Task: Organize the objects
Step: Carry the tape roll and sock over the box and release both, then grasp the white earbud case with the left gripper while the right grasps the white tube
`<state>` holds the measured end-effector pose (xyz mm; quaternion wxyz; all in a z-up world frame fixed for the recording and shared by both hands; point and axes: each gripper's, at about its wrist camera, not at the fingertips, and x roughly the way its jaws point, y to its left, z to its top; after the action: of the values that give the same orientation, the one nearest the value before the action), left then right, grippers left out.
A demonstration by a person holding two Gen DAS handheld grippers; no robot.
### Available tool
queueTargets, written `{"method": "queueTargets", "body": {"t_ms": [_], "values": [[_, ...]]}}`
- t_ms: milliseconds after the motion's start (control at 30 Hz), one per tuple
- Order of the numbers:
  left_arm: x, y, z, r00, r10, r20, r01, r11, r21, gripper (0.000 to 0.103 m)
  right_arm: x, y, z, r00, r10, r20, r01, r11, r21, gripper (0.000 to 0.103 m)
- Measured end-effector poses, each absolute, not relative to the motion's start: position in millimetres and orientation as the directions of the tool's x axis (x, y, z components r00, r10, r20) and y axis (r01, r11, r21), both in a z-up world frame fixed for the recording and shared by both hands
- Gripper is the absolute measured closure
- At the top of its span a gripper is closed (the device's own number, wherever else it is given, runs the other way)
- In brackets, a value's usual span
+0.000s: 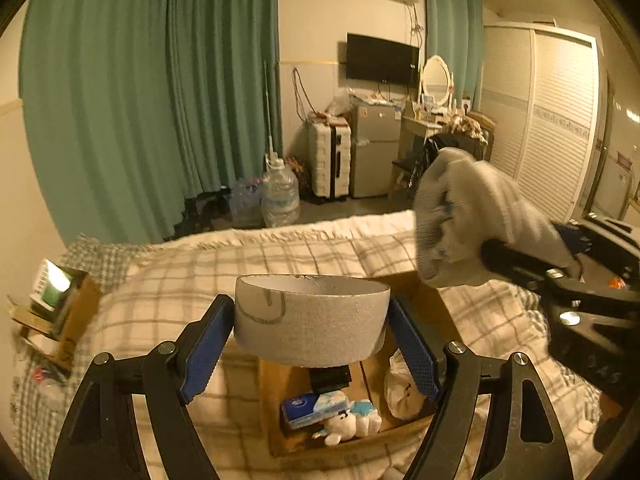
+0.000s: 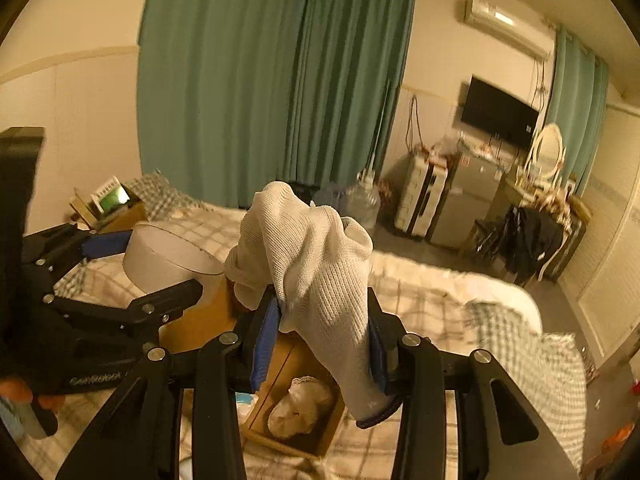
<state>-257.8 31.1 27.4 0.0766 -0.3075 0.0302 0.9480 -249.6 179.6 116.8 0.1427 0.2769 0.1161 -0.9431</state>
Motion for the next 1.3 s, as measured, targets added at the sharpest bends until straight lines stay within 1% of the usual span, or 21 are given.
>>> {"method": "queueTargets", "body": {"t_ms": [200,333,400,500,567,600,633,767,933,967,1000,1067,1200,1300], "values": [[-292,36,-28,-0.752,0.124,-0.648,-0.165,-0.986,0.004,0.022,-298,186,53,-0.743,-0.197,-0.639,0.316,-0.945,-0.077,0.065],[-296,39,-53,-0.738,0.13,-0.663,-0.175,-0.985,0.002,0.022,-311,189,17,-0.714,-0.2,-0.671,0.32,-0.945,-0.06,0.065],[-296,40,-60,-0.742,0.13,-0.658,-0.176,-0.984,0.003,0.022,-315,190,6,-0.692,-0.222,-0.687,0.337,-0.941,-0.035,0.062],[-296,39,-62,-0.738,0.134,-0.661,-0.174,-0.985,-0.005,0.02,-316,195,0,-0.7,-0.201,-0.685,0.313,-0.949,-0.041,0.052],[-294,37,-61,-0.734,0.133,-0.666,-0.169,-0.986,-0.012,0.017,-312,198,5,-0.705,-0.207,-0.678,0.302,-0.953,-0.024,0.046],[-290,36,-57,-0.738,0.123,-0.664,-0.159,-0.987,-0.006,0.012,-309,202,10,-0.714,-0.205,-0.669,0.289,-0.957,-0.014,0.04],[-288,35,-53,-0.742,0.116,-0.66,-0.153,-0.988,-0.001,0.008,-306,203,16,-0.719,-0.206,-0.664,0.282,-0.959,-0.008,0.038],[-268,27,-30,-0.767,0.098,-0.634,-0.14,-0.99,0.016,0.008,-283,209,47,-0.744,-0.215,-0.632,0.275,-0.961,0.003,0.036],[-228,17,12,-0.804,0.07,-0.59,-0.107,-0.994,0.028,0.008,-236,214,97,-0.791,-0.183,-0.584,0.266,-0.962,-0.058,0.034],[-217,14,20,-0.812,0.068,-0.58,-0.101,-0.995,0.025,0.007,-225,216,107,-0.798,-0.178,-0.575,0.261,-0.963,-0.063,0.033],[-206,11,28,-0.82,0.063,-0.569,-0.092,-0.996,0.022,0.003,-213,219,116,-0.804,-0.176,-0.568,0.256,-0.965,-0.064,0.033],[-188,5,40,-0.833,0.058,-0.55,-0.082,-0.996,0.019,0.002,-192,225,130,-0.815,-0.176,-0.553,0.249,-0.967,-0.059,0.033],[-152,0,48,-0.85,0.044,-0.526,-0.058,-0.998,0.01,0.002,-154,232,139,-0.823,-0.181,-0.538,0.25,-0.966,-0.058,0.033],[-131,-4,39,-0.844,0.035,-0.536,-0.042,-0.999,0.001,0.002,-131,233,131,-0.819,-0.181,-0.545,0.255,-0.965,-0.062,0.033]]}}
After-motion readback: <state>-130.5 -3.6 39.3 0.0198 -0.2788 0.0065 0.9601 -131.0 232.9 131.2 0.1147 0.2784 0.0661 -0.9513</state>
